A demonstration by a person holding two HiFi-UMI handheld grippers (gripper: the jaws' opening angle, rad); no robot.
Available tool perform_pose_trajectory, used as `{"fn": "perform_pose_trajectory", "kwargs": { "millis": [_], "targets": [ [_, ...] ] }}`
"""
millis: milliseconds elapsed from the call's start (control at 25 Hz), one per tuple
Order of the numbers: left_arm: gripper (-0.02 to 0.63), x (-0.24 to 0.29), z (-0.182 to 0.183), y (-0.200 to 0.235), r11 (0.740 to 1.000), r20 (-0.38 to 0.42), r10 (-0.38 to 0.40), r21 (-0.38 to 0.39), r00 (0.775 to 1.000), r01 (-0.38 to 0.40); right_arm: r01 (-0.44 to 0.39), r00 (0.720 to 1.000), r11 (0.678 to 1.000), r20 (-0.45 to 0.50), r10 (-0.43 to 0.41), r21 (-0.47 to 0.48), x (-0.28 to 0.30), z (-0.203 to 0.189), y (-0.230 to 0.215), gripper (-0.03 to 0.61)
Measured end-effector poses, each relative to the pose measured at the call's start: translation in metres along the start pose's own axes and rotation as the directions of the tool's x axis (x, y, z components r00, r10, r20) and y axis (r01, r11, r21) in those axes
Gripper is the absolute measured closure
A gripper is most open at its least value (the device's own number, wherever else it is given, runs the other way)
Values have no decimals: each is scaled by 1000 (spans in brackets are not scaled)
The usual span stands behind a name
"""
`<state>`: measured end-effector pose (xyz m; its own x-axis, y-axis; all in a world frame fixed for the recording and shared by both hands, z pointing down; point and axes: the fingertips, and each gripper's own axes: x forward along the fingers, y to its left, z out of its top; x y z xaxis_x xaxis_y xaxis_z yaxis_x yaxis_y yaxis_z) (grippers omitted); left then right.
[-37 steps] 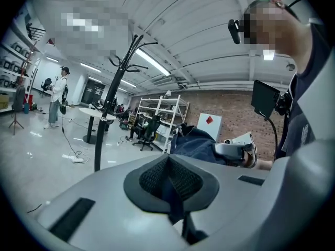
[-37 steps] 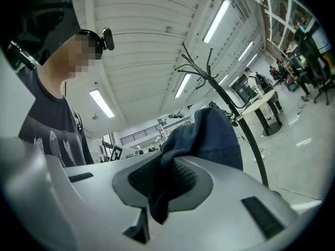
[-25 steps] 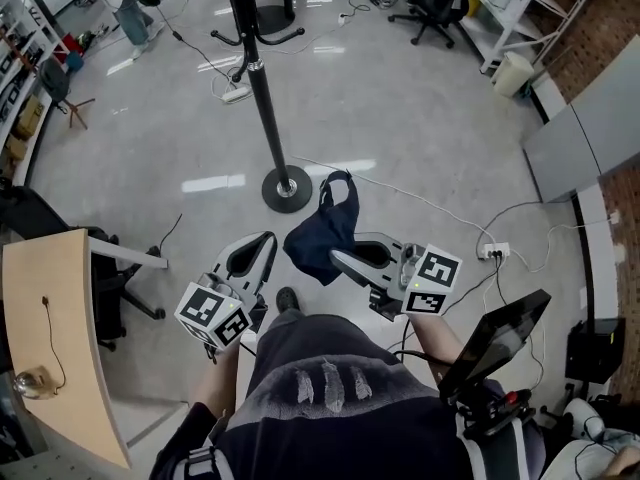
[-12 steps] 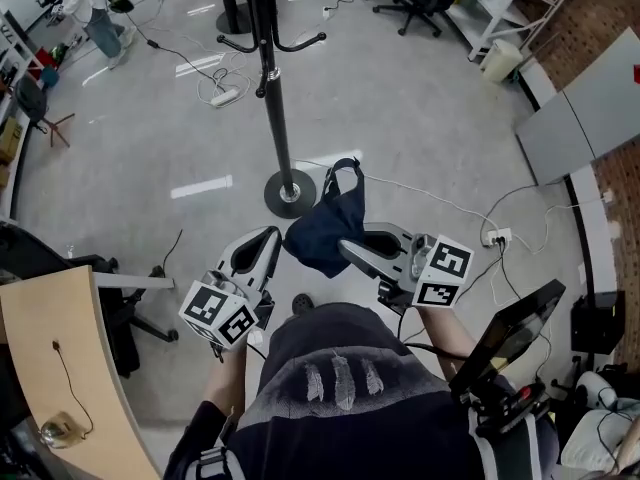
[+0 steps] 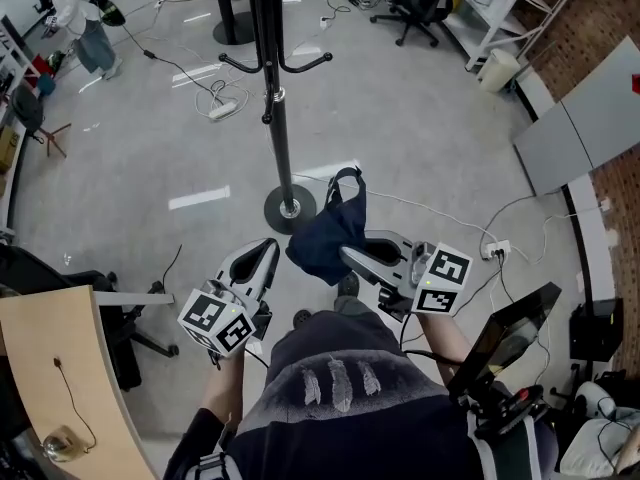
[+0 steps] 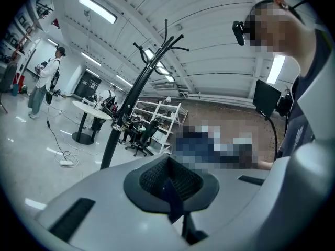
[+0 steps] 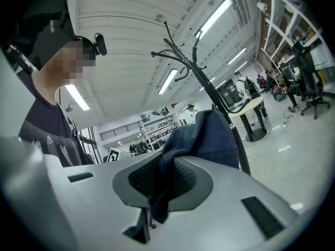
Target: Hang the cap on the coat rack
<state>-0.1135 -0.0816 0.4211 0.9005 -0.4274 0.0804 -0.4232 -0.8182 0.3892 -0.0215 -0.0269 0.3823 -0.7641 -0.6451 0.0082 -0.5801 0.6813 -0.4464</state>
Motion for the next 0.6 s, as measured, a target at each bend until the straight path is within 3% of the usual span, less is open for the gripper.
{"fn": "perform_pose_trajectory", "kwargs": {
  "millis": [600],
  "targets": [
    [606, 109, 30, -3, 991, -15, 127, 45, 992, -126, -162, 987, 986, 15, 162, 44, -30, 56, -100, 546]
  ]
}}
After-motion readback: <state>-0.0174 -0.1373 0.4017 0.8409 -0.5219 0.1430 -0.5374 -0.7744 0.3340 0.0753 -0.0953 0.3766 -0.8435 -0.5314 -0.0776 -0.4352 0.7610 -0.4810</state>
